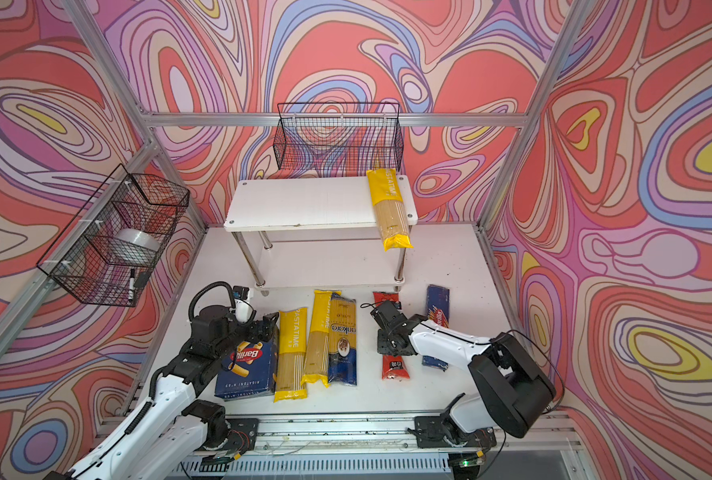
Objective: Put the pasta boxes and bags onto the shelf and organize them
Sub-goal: 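Lift the red spaghetti bag off the table with the right gripper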
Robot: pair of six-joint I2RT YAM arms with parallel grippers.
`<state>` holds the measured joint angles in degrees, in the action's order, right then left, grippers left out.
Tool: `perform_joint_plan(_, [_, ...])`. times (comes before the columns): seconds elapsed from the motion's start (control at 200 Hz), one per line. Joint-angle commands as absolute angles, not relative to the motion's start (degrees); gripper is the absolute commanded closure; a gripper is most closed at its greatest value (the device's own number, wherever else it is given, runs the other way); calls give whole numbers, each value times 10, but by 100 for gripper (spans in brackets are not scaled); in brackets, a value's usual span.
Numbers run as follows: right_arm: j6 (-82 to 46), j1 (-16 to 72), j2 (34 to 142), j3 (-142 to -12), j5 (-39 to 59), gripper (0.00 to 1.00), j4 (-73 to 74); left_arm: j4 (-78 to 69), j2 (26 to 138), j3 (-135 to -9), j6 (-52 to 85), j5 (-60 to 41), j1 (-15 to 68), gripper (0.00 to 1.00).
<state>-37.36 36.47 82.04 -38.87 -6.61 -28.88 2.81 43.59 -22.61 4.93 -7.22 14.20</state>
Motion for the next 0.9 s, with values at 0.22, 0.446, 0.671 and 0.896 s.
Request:
perform_joint_plan(0.22, [-391,379,796,-363,-39,74,-282,40,429,-224,49,-60,142,0])
perform_joint_plan(0.446, [-371,380,770,-379,-41,88,-294,40,428,-224,50,-58,142,0])
perform_joint_plan(0.671, [-343,386,729,-406,-20,100,-309,40,431,-225,48,-59,142,0])
perform_joint_plan(0.896, [-303,419,696,-446,-3,100,-326,40,430,-225,47,-61,142,0])
